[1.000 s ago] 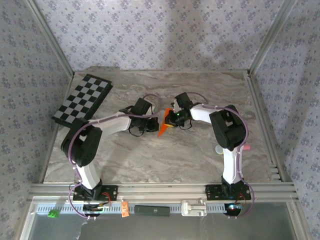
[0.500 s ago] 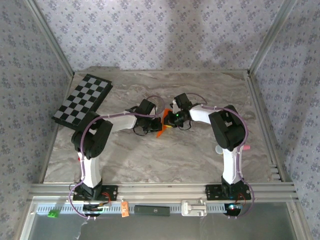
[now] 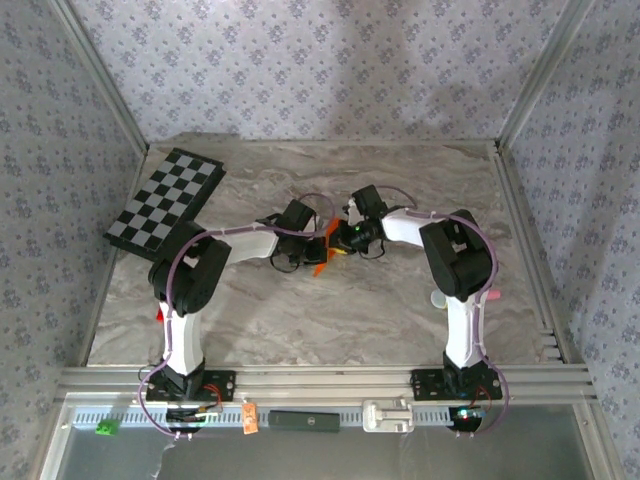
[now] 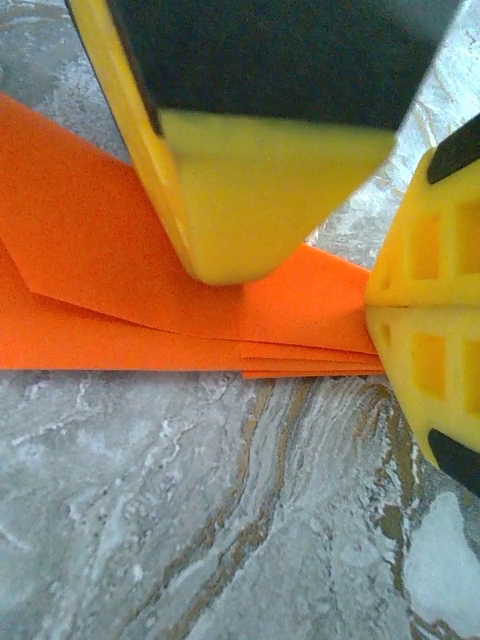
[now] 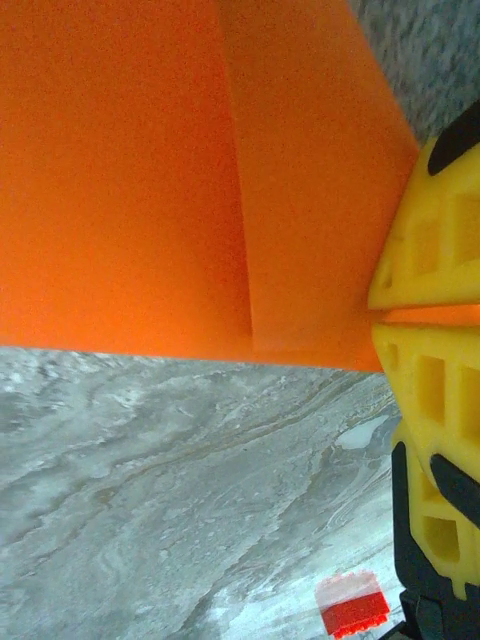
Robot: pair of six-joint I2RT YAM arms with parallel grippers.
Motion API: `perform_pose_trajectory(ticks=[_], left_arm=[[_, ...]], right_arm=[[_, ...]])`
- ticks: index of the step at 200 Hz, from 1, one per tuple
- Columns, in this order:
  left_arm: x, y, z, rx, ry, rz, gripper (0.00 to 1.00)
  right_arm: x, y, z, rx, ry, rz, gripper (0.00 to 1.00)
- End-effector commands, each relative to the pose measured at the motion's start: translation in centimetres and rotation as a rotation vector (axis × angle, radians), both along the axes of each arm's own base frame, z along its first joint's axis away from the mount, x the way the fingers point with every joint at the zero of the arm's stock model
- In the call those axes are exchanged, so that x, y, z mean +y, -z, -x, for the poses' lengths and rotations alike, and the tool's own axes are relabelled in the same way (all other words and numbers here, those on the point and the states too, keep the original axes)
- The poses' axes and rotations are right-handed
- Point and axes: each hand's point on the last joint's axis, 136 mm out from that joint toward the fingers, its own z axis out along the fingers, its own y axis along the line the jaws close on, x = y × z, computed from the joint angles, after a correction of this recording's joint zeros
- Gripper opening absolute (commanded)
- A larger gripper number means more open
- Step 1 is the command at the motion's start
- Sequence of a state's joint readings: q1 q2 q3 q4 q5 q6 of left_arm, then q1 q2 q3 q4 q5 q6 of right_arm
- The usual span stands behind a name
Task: Fold a paper plane with a square sheet of paper (pick it up from the middle)
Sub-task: Fold the wing for the fifth time at the center of the table.
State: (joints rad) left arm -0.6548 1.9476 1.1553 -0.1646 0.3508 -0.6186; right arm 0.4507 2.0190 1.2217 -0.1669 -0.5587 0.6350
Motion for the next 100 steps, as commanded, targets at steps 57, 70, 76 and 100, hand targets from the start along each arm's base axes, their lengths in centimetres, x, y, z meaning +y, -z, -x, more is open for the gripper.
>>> perform_pose_trajectory(ticks=[57,70,76,100], left_arm=[[2.0,3.0,2.2,0.08,0.015,-0.119,0.0],[2.0,3.1,2.2,0.081,0.015,-0.119,0.0],[2.1,3.2,2.3,0.085,0.015,-0.122,0.0],[2.0,3.1,2.3,0.084,0.015,-0.12,0.0]], right_arm=[[-1.6,-2.3,-2.6,-0.125,-0.05,0.035,0.13],[-1.5,-2.3,-2.9,-0.134,-0.063,0.038,0.13],[-1.5,-2.3,-3.1,-0.138,-0.069,0.04,0.13],[-1.3,-1.7,-3.5,-0.131,-0.087,0.052,0.13]])
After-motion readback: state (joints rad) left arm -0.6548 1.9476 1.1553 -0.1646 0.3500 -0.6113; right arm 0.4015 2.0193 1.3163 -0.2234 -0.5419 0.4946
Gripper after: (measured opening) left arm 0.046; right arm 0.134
